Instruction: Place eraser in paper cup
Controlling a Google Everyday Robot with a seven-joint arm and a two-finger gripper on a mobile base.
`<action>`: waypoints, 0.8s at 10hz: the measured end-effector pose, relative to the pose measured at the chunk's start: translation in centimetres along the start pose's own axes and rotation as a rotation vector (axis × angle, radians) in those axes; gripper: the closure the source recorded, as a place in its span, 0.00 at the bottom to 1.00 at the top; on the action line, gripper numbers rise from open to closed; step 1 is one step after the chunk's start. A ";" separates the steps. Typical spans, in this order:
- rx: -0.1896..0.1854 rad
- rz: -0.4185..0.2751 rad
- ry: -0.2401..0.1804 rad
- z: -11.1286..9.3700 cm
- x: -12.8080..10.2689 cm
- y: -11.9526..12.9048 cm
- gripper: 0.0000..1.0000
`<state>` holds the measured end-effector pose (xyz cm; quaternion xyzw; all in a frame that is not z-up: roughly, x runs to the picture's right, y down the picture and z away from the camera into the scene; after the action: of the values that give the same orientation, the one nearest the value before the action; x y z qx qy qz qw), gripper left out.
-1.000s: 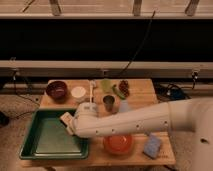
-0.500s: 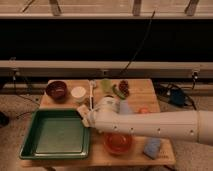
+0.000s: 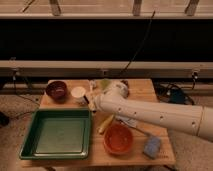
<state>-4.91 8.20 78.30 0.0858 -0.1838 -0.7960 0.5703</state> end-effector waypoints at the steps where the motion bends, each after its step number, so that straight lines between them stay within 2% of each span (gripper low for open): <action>1: -0.004 0.007 0.005 0.2 1.2 0.2 1.00; 5: -0.009 0.002 0.013 1.2 3.6 -0.1 1.00; 8: -0.006 -0.036 0.023 1.7 6.2 -1.4 1.00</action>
<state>-8.79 3.09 79.80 0.0965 -0.1736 -0.8055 0.5583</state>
